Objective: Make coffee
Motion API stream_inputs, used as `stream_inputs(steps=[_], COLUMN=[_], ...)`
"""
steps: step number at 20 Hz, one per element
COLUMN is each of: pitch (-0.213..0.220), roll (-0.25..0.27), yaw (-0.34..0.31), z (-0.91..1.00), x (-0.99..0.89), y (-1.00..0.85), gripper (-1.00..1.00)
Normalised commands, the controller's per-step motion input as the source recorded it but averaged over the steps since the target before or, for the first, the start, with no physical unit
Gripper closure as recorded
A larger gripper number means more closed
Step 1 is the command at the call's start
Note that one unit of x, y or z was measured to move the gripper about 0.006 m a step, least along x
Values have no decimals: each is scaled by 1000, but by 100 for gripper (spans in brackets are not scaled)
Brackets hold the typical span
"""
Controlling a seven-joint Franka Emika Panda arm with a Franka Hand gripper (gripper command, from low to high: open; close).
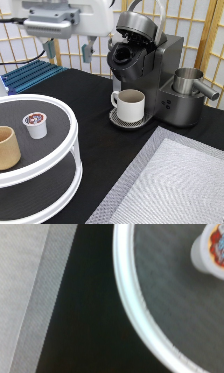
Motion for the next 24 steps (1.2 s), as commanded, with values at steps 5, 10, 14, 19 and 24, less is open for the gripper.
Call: stream_inputs(steps=[5, 10, 14, 19, 24], pitch=[-148, -109, -102, -99, -108], roll=[-171, -213, -190, -90, -6], yaw=[-116, -116, -111, -26, 15], z=[-556, -410, -281, -346, -419], x=[-594, -553, -443, -265, -86], y=[-461, -239, -51, 0, -31], gripper=[-100, -100, -100, -100, -100])
